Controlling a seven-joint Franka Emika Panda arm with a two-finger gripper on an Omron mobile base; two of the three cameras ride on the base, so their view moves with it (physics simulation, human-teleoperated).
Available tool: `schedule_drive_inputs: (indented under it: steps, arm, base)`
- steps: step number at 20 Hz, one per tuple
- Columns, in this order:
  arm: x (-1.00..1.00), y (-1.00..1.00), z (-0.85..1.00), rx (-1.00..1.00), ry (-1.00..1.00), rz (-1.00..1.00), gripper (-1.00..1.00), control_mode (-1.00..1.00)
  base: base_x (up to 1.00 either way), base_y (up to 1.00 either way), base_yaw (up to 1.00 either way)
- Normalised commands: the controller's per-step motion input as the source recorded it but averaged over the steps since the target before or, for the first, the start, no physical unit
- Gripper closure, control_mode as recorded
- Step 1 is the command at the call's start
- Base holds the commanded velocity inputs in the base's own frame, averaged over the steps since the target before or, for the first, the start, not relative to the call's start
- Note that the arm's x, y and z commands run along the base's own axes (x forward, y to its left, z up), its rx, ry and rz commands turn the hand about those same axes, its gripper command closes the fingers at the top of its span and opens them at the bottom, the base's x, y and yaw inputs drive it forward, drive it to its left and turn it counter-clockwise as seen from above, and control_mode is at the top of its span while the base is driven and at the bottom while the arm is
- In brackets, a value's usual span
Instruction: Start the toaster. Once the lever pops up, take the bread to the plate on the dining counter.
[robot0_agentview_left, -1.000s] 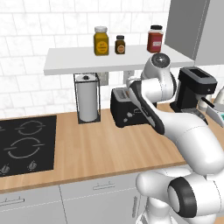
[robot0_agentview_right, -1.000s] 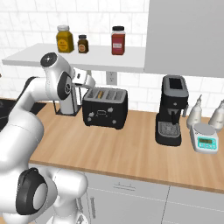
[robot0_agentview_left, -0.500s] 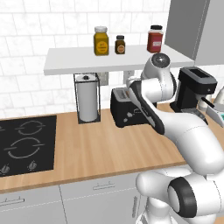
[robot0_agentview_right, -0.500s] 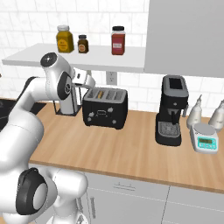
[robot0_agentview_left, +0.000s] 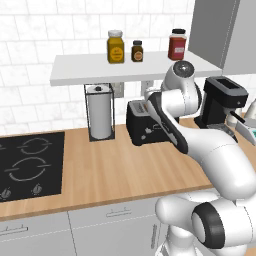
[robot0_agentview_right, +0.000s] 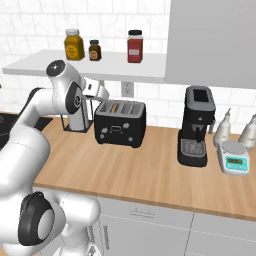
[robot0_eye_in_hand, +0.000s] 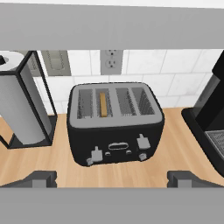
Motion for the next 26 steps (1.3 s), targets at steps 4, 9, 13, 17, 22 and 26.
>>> schedule_drive_inputs:
  steps: [4,9,13,17,22,26]
  arm:
    - [0.00,0.00,0.00,0.00,0.00,0.00,-1.00,-1.00]
    - [0.00,0.00,0.00,0.00,0.00,0.00,-1.00,-1.00]
    - [0.00,0.00,0.00,0.00,0.00,0.00,-1.00,-1.00]
    - [0.00,0.00,0.00,0.00,0.00,0.00,-1.00,-1.00]
    - [0.00,0.00,0.00,0.00,0.00,0.00,-1.00,-1.00]
    - [0.00,0.00,0.00,0.00,0.00,0.00,-1.00,-1.00]
  base:
    - [0.00,0.00,0.00]
    - [0.00,0.00,0.00]
    - [0.00,0.00,0.00]
    - [0.00,0.00,0.00]
    - [0.00,0.00,0.00]
    - [0.00,0.00,0.00]
